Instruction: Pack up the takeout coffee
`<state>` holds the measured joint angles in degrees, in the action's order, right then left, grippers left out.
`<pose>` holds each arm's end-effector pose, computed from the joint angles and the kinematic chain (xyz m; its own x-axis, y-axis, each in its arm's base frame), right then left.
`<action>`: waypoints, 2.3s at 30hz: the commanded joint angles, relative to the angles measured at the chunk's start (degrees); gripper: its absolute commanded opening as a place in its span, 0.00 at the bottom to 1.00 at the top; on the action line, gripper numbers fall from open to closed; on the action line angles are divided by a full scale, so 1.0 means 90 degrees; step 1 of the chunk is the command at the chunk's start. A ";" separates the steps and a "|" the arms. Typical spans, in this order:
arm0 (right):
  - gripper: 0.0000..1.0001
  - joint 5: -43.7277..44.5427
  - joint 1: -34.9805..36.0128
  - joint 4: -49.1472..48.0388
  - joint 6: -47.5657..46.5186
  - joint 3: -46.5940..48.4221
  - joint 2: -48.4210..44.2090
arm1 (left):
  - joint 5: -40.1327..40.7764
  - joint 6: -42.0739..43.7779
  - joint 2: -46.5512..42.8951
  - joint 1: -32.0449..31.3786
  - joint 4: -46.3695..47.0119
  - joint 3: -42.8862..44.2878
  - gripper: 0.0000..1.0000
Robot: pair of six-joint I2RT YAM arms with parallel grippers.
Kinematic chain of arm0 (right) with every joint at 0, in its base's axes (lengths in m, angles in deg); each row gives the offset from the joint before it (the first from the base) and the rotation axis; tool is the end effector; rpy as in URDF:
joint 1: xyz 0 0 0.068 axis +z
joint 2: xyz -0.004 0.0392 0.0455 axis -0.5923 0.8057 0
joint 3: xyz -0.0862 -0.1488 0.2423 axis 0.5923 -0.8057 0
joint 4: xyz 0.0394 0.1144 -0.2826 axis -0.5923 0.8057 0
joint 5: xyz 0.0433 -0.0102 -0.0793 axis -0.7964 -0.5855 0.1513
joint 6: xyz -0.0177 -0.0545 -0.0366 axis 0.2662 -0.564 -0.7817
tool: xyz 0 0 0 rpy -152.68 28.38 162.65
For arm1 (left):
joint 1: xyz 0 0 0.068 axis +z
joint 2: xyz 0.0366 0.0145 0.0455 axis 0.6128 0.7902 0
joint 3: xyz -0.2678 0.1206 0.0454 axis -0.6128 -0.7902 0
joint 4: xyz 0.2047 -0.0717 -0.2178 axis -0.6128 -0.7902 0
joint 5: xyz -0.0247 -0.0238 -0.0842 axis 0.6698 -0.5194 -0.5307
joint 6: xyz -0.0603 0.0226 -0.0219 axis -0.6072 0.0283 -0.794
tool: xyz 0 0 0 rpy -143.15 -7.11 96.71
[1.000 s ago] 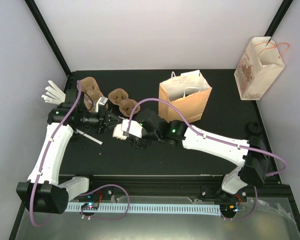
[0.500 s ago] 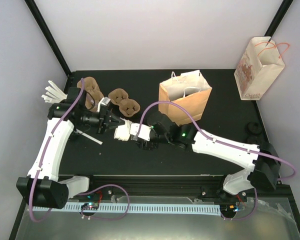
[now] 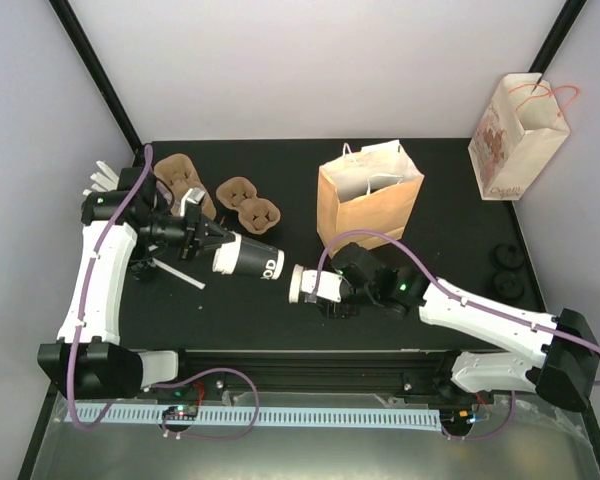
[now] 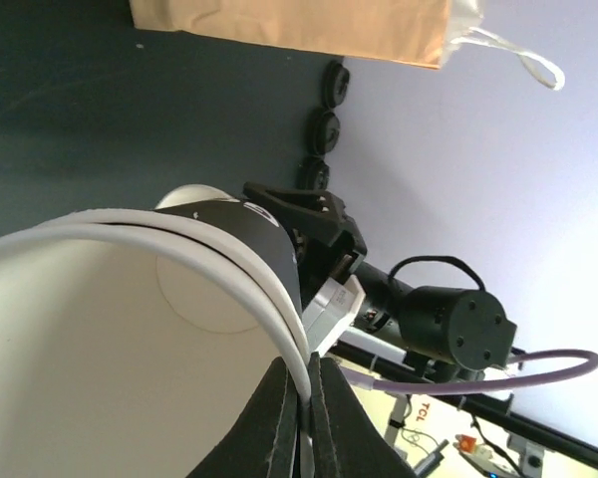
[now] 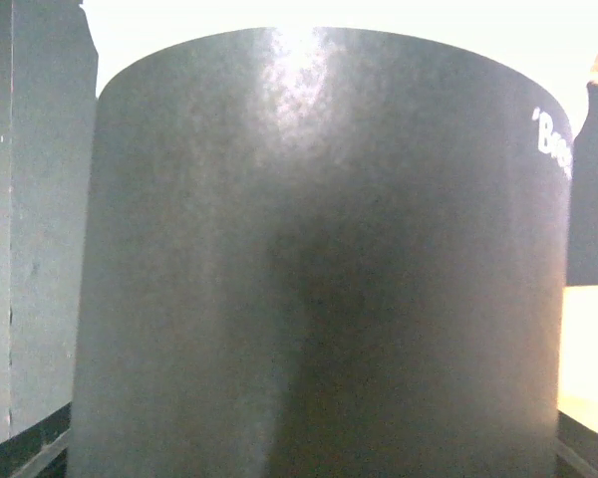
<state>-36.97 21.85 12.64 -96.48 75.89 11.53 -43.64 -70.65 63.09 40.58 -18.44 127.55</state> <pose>0.1586 0.2543 0.2558 0.1334 -0.8120 -0.5682 -0.9189 0.1134 -0.3778 0.2422 -0.0375 0.3854 -0.9733 -0.2082 0.0967 -0.1746 0.3980 -0.9006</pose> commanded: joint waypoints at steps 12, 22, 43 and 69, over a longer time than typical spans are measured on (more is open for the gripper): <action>0.77 -0.0194 -0.0506 -0.0279 0.0433 -0.0078 -0.0585 | 0.5747 -0.1095 -0.1229 0.0463 0.0390 -0.1129 0.02; 0.76 -0.0904 -0.0517 -0.1035 0.1226 0.0494 -0.0532 | 0.8005 -0.1807 -0.1651 0.0467 0.1278 -0.2288 0.02; 0.76 -0.1478 -0.0526 -0.1572 0.1108 0.0585 0.0025 | 0.8147 -0.1916 -0.1291 0.0469 0.1929 -0.2512 0.57; 0.77 -0.2417 -0.0529 -0.2139 0.1094 0.0942 0.0330 | -0.0056 -0.2437 -0.0736 -0.1792 0.5133 -0.1719 0.53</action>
<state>-56.79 17.30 -4.38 -86.14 82.51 13.69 -36.19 -91.70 53.45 27.97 22.67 109.43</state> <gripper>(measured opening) 0.774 0.576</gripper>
